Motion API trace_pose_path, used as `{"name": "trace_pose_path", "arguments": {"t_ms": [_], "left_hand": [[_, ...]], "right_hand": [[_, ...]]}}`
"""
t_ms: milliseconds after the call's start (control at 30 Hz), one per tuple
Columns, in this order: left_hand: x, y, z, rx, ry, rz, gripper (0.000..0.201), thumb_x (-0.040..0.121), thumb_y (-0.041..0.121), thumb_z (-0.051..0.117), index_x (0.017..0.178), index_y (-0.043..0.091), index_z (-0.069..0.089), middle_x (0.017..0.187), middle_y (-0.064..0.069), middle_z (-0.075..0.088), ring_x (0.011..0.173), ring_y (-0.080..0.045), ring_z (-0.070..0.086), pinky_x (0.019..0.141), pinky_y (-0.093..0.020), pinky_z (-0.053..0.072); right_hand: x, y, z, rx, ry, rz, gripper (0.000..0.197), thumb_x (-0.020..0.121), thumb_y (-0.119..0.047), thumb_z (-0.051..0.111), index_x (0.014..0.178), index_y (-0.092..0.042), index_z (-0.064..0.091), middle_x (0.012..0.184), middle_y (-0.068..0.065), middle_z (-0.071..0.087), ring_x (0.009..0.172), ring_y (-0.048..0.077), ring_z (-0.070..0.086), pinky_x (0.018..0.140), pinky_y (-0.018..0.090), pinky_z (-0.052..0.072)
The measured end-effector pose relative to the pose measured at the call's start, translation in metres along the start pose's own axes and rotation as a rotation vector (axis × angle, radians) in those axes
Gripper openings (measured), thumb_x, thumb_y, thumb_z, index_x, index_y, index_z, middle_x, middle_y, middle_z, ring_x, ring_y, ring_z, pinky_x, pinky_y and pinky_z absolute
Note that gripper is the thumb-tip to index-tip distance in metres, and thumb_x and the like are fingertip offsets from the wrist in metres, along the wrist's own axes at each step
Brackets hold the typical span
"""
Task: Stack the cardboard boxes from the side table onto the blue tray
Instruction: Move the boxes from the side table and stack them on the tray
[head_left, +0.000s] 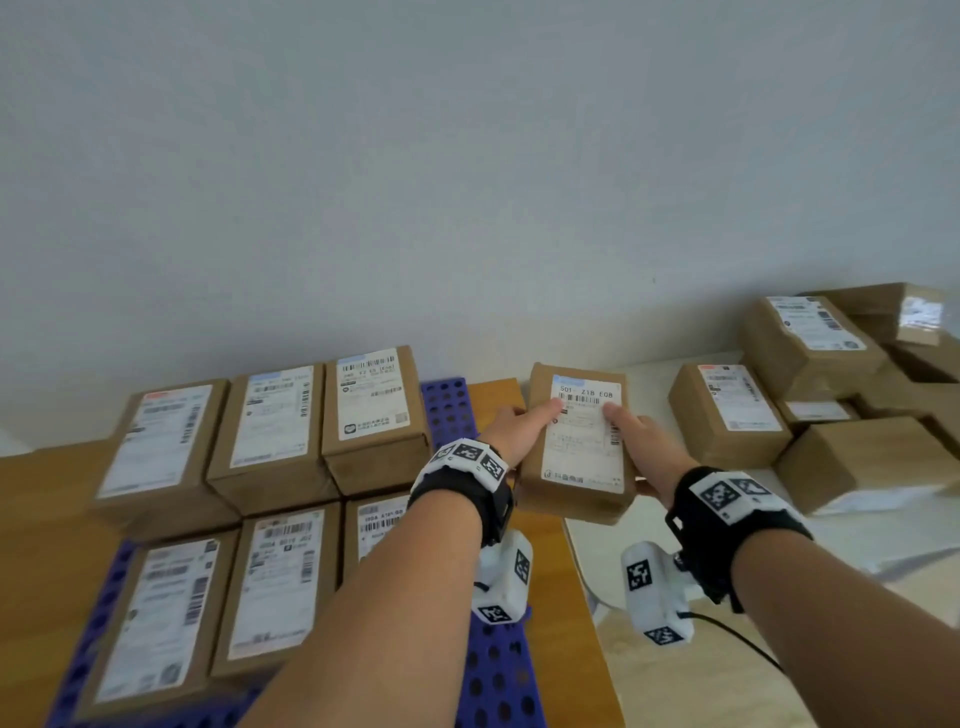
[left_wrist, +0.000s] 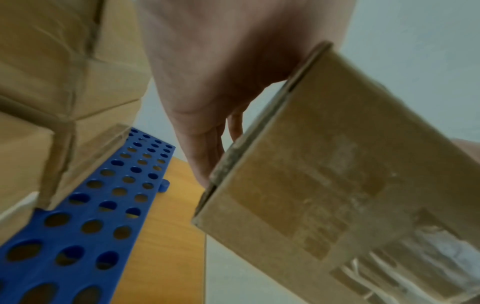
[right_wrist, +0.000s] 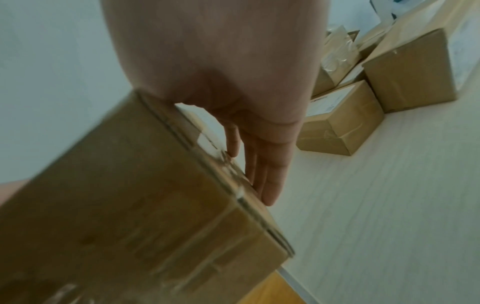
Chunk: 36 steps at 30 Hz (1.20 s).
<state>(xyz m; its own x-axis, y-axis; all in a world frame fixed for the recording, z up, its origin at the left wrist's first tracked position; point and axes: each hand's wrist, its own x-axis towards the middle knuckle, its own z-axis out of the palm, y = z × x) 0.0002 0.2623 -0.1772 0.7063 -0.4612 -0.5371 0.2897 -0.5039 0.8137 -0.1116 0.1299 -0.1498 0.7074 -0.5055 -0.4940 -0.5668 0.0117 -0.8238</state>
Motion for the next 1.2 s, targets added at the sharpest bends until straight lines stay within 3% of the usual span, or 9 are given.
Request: {"name": "trace_pose_path", "arguments": {"t_ms": [133, 333, 433, 633, 767, 867, 1033, 1100, 1200], "left_hand": [[-0.027, 0.000, -0.014, 0.018, 0.004, 0.070, 0.075, 0.078, 0.067, 0.060, 0.124, 0.009, 0.061, 0.106, -0.006, 0.073, 0.093, -0.024, 0.071, 0.091, -0.042, 0.055], [-0.024, -0.025, -0.026, 0.029, 0.057, 0.085, 0.122, 0.038, 0.098, 0.058, 0.129, 0.017, 0.061, 0.120, -0.006, 0.070, 0.108, -0.029, 0.067, 0.102, -0.049, 0.048], [-0.027, -0.046, -0.031, 0.016, 0.094, 0.045, 0.130, 0.031, 0.099, 0.060, 0.132, 0.017, 0.059, 0.128, -0.007, 0.066, 0.115, -0.030, 0.063, 0.104, -0.051, 0.046], [-0.142, -0.043, -0.037, -0.038, 0.099, 0.109, 0.058, 0.081, 0.067, 0.058, 0.103, 0.015, 0.073, 0.098, -0.003, 0.076, 0.094, -0.024, 0.072, 0.098, -0.042, 0.051], [-0.132, -0.088, -0.067, -0.035, 0.193, 0.011, 0.121, 0.042, 0.097, 0.058, 0.131, 0.015, 0.055, 0.121, -0.004, 0.069, 0.107, -0.027, 0.067, 0.101, -0.048, 0.048], [-0.115, -0.117, -0.102, 0.001, 0.216, -0.042, 0.128, 0.033, 0.102, 0.056, 0.136, 0.026, 0.054, 0.133, -0.003, 0.063, 0.116, -0.029, 0.063, 0.103, -0.050, 0.045], [-0.154, -0.135, -0.155, 0.011, 0.268, -0.102, 0.142, 0.022, 0.103, 0.052, 0.142, 0.026, 0.046, 0.138, -0.003, 0.059, 0.119, -0.030, 0.060, 0.101, -0.051, 0.047], [-0.179, -0.136, -0.179, 0.014, 0.261, -0.121, 0.136, 0.031, 0.102, 0.052, 0.142, 0.023, 0.047, 0.134, -0.004, 0.061, 0.115, -0.029, 0.062, 0.099, -0.048, 0.048], [-0.217, -0.130, -0.218, 0.035, 0.256, -0.114, 0.087, 0.077, 0.080, 0.051, 0.134, 0.015, 0.056, 0.126, -0.007, 0.066, 0.110, -0.027, 0.064, 0.098, -0.042, 0.049]], "right_hand": [[-0.029, -0.004, 0.007, 0.038, -0.026, -0.045, 0.037, 0.101, -0.043, 0.040, 0.104, -0.011, 0.058, 0.090, 0.007, 0.068, 0.079, 0.020, 0.068, 0.061, 0.030, 0.052], [-0.062, -0.009, 0.010, 0.031, -0.094, -0.112, 0.039, 0.101, -0.042, 0.039, 0.105, -0.010, 0.060, 0.096, 0.011, 0.069, 0.086, 0.025, 0.069, 0.070, 0.033, 0.055], [-0.082, -0.005, 0.014, 0.034, -0.123, -0.119, 0.034, 0.101, -0.041, 0.041, 0.097, -0.013, 0.059, 0.090, 0.009, 0.067, 0.082, 0.025, 0.068, 0.072, 0.034, 0.055], [-0.112, 0.009, 0.035, 0.014, -0.208, -0.117, 0.035, 0.101, -0.040, 0.040, 0.099, -0.012, 0.061, 0.089, 0.008, 0.067, 0.080, 0.023, 0.066, 0.072, 0.033, 0.055], [-0.129, 0.008, 0.067, -0.017, -0.251, -0.104, 0.036, 0.099, -0.043, 0.042, 0.106, -0.012, 0.060, 0.087, 0.006, 0.066, 0.075, 0.022, 0.066, 0.062, 0.031, 0.051], [-0.135, 0.001, 0.097, -0.029, -0.269, -0.091, 0.042, 0.097, -0.046, 0.045, 0.117, -0.011, 0.058, 0.092, 0.008, 0.067, 0.077, 0.024, 0.066, 0.062, 0.031, 0.053], [-0.149, -0.012, 0.157, -0.055, -0.309, -0.092, 0.033, 0.098, -0.045, 0.047, 0.096, -0.016, 0.063, 0.086, 0.006, 0.069, 0.077, 0.025, 0.067, 0.076, 0.038, 0.056], [-0.155, -0.018, 0.185, -0.075, -0.328, -0.091, 0.035, 0.097, -0.047, 0.047, 0.097, -0.017, 0.064, 0.086, 0.006, 0.070, 0.075, 0.024, 0.068, 0.071, 0.035, 0.057], [-0.161, -0.027, 0.227, -0.114, -0.352, -0.082, 0.042, 0.094, -0.052, 0.049, 0.103, -0.015, 0.066, 0.093, 0.010, 0.071, 0.080, 0.026, 0.068, 0.074, 0.036, 0.057]]}}
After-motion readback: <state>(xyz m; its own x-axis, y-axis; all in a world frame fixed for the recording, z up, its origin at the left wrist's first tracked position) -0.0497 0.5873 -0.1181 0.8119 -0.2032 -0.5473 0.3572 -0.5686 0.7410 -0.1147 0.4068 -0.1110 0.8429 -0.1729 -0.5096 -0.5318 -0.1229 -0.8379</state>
